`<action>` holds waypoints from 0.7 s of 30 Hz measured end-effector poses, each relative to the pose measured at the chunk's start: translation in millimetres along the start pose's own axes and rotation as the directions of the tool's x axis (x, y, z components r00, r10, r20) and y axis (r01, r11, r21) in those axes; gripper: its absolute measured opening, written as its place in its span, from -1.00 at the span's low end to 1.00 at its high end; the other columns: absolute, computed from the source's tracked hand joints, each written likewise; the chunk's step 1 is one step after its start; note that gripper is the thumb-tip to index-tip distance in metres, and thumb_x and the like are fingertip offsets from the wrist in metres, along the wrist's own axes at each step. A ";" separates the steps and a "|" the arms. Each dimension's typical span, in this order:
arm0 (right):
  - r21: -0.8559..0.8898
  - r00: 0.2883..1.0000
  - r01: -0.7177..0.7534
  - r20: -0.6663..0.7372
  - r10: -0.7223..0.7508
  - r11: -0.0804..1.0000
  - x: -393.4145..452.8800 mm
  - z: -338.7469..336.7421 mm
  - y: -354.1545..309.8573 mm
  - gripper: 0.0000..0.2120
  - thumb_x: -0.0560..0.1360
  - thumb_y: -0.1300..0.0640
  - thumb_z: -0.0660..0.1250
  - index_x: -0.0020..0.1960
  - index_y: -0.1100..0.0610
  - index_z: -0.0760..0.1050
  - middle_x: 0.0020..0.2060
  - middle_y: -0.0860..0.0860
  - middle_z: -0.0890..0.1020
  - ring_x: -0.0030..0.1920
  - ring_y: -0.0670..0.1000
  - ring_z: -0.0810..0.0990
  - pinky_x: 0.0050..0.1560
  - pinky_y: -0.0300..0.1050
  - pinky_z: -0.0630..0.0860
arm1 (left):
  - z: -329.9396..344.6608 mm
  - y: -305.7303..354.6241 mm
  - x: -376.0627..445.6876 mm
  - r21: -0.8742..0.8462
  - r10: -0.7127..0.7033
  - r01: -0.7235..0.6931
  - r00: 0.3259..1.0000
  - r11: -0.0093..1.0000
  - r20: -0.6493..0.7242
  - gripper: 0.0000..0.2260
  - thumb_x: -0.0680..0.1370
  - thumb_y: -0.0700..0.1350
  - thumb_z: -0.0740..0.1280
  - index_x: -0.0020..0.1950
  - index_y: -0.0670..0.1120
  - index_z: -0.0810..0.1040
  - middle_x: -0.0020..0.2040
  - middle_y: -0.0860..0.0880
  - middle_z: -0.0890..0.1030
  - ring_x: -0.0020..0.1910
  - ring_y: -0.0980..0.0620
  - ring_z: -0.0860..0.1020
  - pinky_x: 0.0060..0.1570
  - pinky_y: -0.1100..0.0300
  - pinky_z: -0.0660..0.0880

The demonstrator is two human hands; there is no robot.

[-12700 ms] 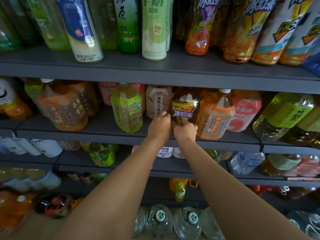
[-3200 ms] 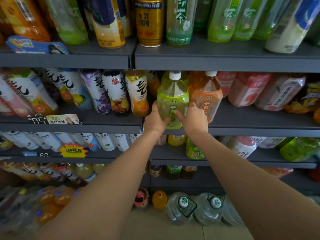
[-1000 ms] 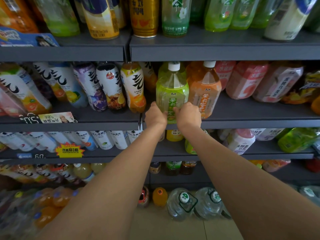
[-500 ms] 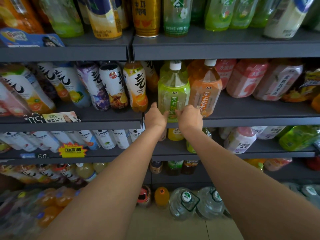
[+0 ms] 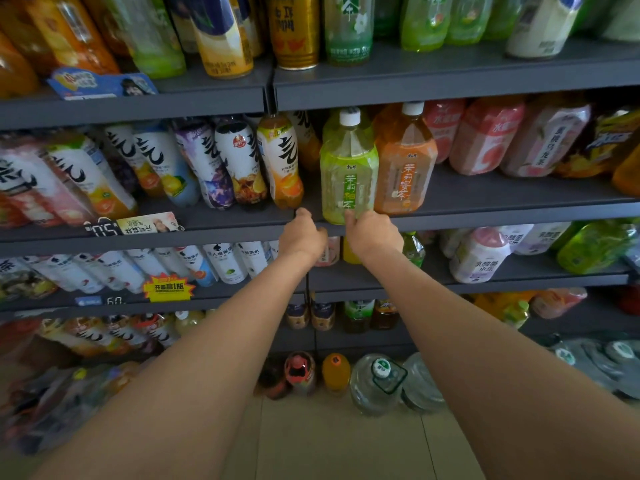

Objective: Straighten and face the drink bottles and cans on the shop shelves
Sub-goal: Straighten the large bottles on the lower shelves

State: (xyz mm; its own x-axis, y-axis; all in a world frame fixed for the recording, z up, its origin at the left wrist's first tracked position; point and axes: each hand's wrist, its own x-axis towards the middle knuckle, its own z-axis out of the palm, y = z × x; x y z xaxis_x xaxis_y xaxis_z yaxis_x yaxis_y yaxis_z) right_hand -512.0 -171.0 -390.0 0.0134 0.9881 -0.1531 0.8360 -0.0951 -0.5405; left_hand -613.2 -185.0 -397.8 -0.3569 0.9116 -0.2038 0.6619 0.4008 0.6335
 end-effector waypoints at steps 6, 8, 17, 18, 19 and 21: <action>-0.090 0.999 -0.048 -0.015 0.047 0.995 -27.8 -40.0 12.3 -0.56 0.63 -0.08 0.01 0.23 0.22 0.45 0.16 0.18 0.53 0.17 0.22 0.52 -0.06 -0.03 0.41 | -20.4 19.2 -26.7 -0.039 0.053 -0.052 0.998 0.998 0.014 -0.65 0.57 -0.16 0.20 0.34 -0.17 0.27 0.20 -0.18 0.52 0.20 -0.17 0.48 0.16 0.01 0.43; -0.109 0.998 -0.057 -0.016 0.056 0.992 -33.3 -52.9 14.5 -0.57 0.63 -0.06 0.02 0.24 0.22 0.44 0.17 0.19 0.53 0.18 0.23 0.50 0.00 -0.01 0.43 | -23.6 25.4 -33.7 -0.040 0.078 -0.077 0.997 0.996 0.025 -0.66 0.57 -0.17 0.20 0.33 -0.16 0.29 0.20 -0.17 0.53 0.19 -0.16 0.49 0.13 0.04 0.44; -0.279 0.998 0.000 0.063 0.019 0.960 -24.1 -78.6 38.8 -0.70 0.56 0.24 0.16 0.28 0.23 0.38 0.22 0.18 0.48 0.22 0.22 0.49 0.08 0.04 0.46 | 9.3 48.8 -41.8 0.007 0.075 -0.076 0.993 0.997 0.092 -0.69 0.56 -0.16 0.21 0.31 -0.07 0.44 0.29 -0.12 0.48 0.20 -0.14 0.50 0.16 0.03 0.48; -0.297 0.996 0.000 0.082 0.026 0.955 -18.3 -81.9 50.7 -0.69 0.55 0.24 0.17 0.29 0.23 0.36 0.23 0.19 0.47 0.23 0.23 0.48 0.10 0.05 0.46 | 16.3 49.0 -41.3 0.010 0.059 -0.061 0.993 0.998 0.100 -0.69 0.57 -0.16 0.21 0.31 -0.07 0.44 0.29 -0.12 0.49 0.19 -0.13 0.51 0.15 0.03 0.49; -0.310 0.995 0.000 0.099 0.033 0.951 -11.7 -84.4 62.9 -0.67 0.55 0.23 0.18 0.30 0.24 0.35 0.24 0.20 0.46 0.25 0.23 0.46 0.12 0.06 0.46 | 23.8 49.7 -40.5 0.012 0.035 -0.037 0.994 0.999 0.105 -0.69 0.57 -0.16 0.20 0.31 -0.07 0.44 0.29 -0.11 0.49 0.19 -0.13 0.51 0.15 0.03 0.49; -0.321 0.992 0.008 0.123 0.033 0.947 2.2 -88.4 84.3 -0.66 0.55 0.21 0.20 0.31 0.24 0.34 0.25 0.21 0.46 0.25 0.23 0.47 0.13 0.04 0.46 | 41.2 53.5 -37.3 0.014 -0.010 0.009 0.996 1.000 0.088 -0.69 0.58 -0.15 0.20 0.33 -0.08 0.42 0.30 -0.09 0.49 0.22 -0.11 0.49 0.18 0.04 0.47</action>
State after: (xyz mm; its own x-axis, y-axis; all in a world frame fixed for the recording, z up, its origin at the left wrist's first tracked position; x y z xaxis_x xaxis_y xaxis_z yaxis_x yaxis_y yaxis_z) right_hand -393.0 -166.1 -362.8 -0.0262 0.9620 -0.2718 0.9679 -0.0436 -0.2476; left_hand -537.3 -193.8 -387.1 -0.3043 0.9119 -0.2753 0.6681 0.4103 0.6207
